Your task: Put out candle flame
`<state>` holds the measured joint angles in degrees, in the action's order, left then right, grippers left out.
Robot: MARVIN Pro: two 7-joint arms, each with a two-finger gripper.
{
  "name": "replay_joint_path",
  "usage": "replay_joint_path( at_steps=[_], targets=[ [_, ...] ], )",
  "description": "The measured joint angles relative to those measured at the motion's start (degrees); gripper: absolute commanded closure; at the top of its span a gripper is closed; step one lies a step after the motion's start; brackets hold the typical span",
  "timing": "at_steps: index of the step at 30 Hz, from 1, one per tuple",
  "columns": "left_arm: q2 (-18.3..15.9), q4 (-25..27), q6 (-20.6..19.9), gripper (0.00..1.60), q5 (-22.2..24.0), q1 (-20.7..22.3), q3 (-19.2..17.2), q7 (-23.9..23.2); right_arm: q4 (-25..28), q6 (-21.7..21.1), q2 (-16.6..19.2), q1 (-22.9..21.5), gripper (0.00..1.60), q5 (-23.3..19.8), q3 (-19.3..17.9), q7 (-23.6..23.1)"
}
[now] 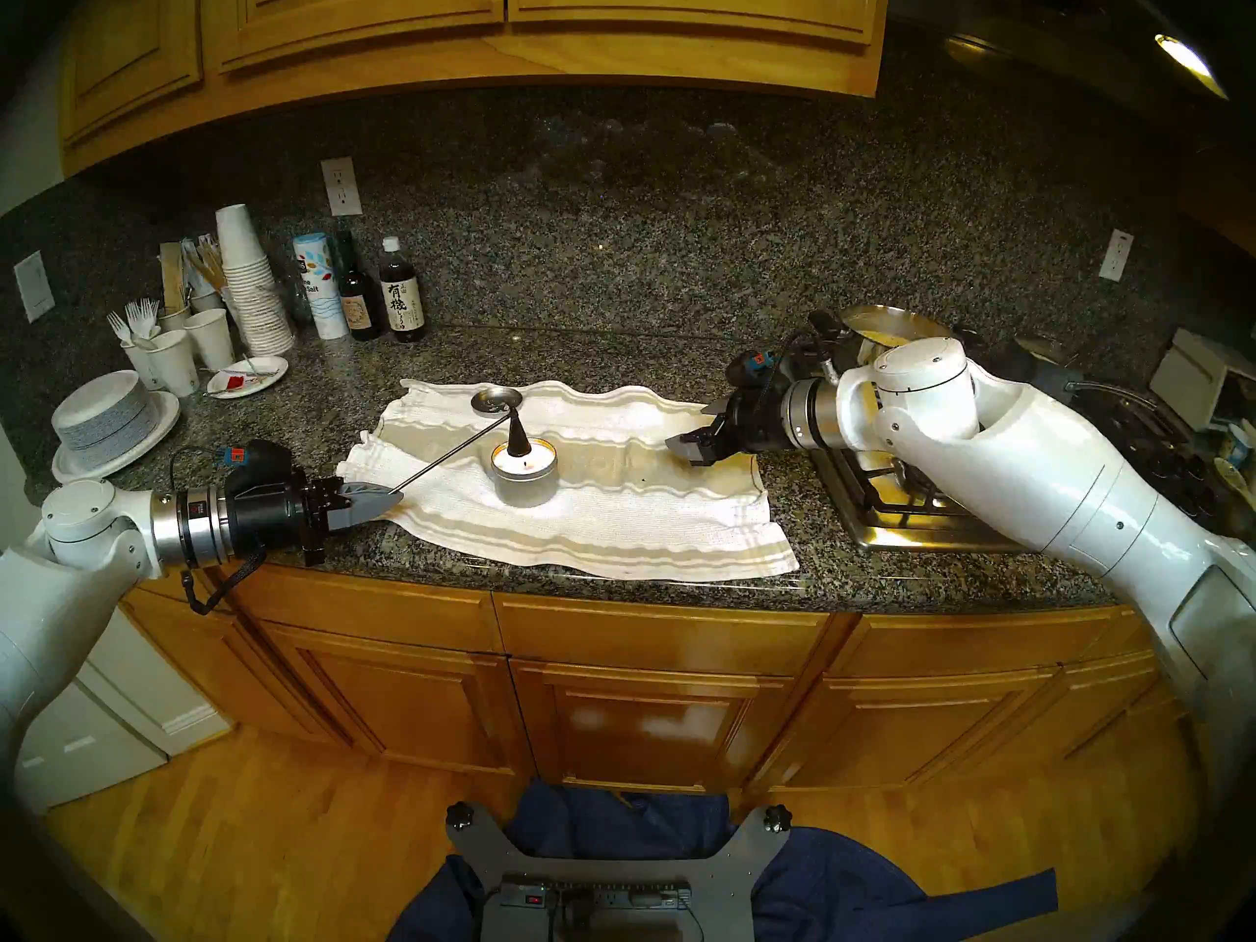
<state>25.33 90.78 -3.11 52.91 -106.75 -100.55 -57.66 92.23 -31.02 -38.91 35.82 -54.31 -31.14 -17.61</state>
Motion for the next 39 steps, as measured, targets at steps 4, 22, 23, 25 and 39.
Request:
replay_joint_path(
  at_steps=[4, 22, 23, 25, 39],
  targets=[
    [-0.24, -0.43, 0.00, 1.60, -0.26, 0.68, 1.13, -0.29, 0.00, 0.00, 0.00, -0.01, 0.00, 0.00, 0.01, 0.00],
    [-0.90, -1.60, 0.05, 1.60, -1.42, 3.37, 4.03, -0.28, 0.00, 0.01, 0.00, -0.02, 0.00, 0.00, 0.02, 0.00],
    [-0.94, -1.67, 0.06, 1.60, -1.47, 3.50, 4.14, -0.28, 0.00, 0.01, 0.00, -0.03, 0.00, 0.00, 0.02, 0.00],
    [-0.99, -1.76, 0.07, 1.60, -1.52, 3.67, 4.29, -0.28, 0.00, 0.01, 0.00, -0.03, 0.00, 0.00, 0.02, 0.00],
    [-1.21, -2.22, 0.16, 1.60, -1.66, 4.36, 4.88, -0.83, 0.00, 0.02, 0.00, -0.04, 0.00, 0.00, 0.03, -0.01]
  ],
)
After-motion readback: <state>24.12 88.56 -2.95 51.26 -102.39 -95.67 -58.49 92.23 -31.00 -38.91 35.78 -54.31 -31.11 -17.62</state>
